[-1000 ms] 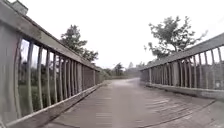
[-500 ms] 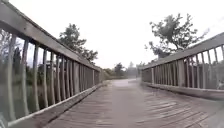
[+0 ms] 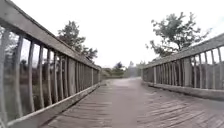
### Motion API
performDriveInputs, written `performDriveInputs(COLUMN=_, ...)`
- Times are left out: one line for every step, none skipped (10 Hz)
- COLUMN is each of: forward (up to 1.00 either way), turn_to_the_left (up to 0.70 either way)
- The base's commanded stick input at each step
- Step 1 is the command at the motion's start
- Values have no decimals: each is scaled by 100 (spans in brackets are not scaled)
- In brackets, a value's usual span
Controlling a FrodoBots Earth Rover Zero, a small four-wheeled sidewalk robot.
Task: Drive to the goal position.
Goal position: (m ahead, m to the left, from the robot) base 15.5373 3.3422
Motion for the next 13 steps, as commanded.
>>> performDriveInputs(forward=45, turn_to_the_left=0)
performDriveInputs(forward=45, turn_to_the_left=0)
performDriveInputs(forward=45, turn_to_the_left=0)
performDriveInputs(forward=45, turn_to_the_left=0)
performDriveInputs(forward=45, turn_to_the_left=0)
performDriveInputs(forward=45, turn_to_the_left=0)
performDriveInputs(forward=45, turn_to_the_left=0)
performDriveInputs(forward=45, turn_to_the_left=0)
performDriveInputs(forward=45, turn_to_the_left=-27)
performDriveInputs(forward=45, turn_to_the_left=-27)
performDriveInputs(forward=45, turn_to_the_left=-16)
performDriveInputs(forward=45, turn_to_the_left=-1)
performDriveInputs(forward=45, turn_to_the_left=0)
